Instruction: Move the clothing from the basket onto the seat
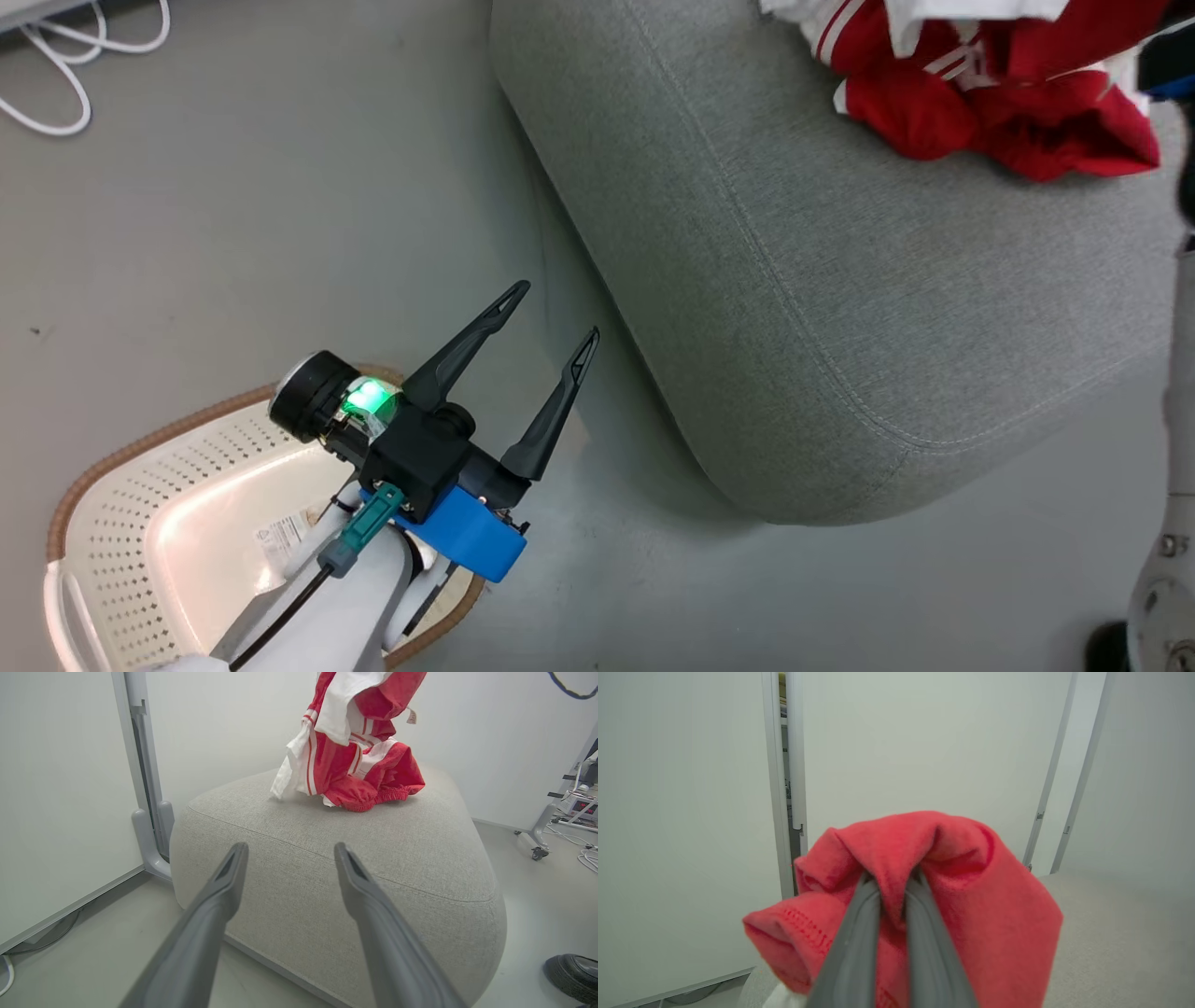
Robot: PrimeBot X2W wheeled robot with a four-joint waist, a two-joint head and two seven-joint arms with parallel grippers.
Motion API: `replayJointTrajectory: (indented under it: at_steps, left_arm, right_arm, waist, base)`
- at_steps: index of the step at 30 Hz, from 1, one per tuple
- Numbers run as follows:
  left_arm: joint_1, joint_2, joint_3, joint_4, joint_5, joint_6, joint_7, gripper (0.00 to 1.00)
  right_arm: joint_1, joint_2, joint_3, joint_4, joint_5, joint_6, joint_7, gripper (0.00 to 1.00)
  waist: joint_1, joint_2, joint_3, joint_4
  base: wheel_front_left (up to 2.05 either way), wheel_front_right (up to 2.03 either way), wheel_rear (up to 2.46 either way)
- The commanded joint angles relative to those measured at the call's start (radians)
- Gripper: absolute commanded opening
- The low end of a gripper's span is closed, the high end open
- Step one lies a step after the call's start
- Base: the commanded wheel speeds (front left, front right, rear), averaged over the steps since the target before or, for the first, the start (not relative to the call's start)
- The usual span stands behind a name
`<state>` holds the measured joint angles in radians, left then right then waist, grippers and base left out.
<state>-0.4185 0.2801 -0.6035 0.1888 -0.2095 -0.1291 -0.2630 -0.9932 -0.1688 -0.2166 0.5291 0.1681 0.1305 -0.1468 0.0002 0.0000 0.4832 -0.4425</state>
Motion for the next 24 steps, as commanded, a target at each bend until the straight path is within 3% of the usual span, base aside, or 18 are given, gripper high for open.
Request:
replayJointTrajectory:
  at_steps: [1, 9, 14, 22, 23, 24]
  left_arm:
    - [-0.023, 0.011, -0.004, -0.014, 0.009, -0.001, -0.002, 1.00]
    - [-0.061, 0.055, -0.026, -0.078, 0.028, -0.001, 0.004, 1.00]
    - [-0.067, 0.067, -0.033, -0.102, 0.034, 0.002, 0.009, 1.00]
    - [-0.069, 0.085, -0.034, -0.123, 0.031, 0.009, 0.023, 1.00]
    - [-0.070, 0.086, -0.034, -0.124, 0.030, 0.010, 0.023, 1.00]
    - [-0.072, 0.087, -0.035, -0.124, 0.029, 0.011, 0.024, 1.00]
  right_arm:
    - [-0.020, -0.016, -0.022, -0.005, 0.004, 0.001, 0.001, 0.00]
    - [0.013, -0.092, -0.165, 0.097, -0.018, 0.001, -0.039, 0.00]
    - [0.029, -0.083, -0.217, 0.176, 0.021, 0.001, -0.069, 0.00]
    - [0.031, -0.082, -0.230, 0.292, -0.022, 0.001, -0.096, 0.00]
    - [0.025, -0.080, -0.231, 0.303, -0.027, 0.001, -0.100, 0.02]
    - [0.021, -0.078, -0.232, 0.314, -0.032, 0.001, -0.103, 0.11]
  waist:
    - [-0.0002, 0.0000, 0.056, 0.025]
    - [-0.0002, 0.0000, 0.138, 0.059]
    - [-0.0002, 0.0000, 0.160, 0.070]
    - [-0.0002, 0.0000, 0.180, 0.081]
    - [-0.0002, 0.0000, 0.181, 0.081]
    - [-0.0002, 0.0000, 0.181, 0.082]
  base:
    - [0.00, 0.00, 0.00]
    - [0.00, 0.00, 0.00]
    - [0.00, 0.00, 0.00]
    - [0.00, 0.00, 0.00]
    - [0.00, 0.00, 0.00]
    - [0.00, 0.00, 0.00]
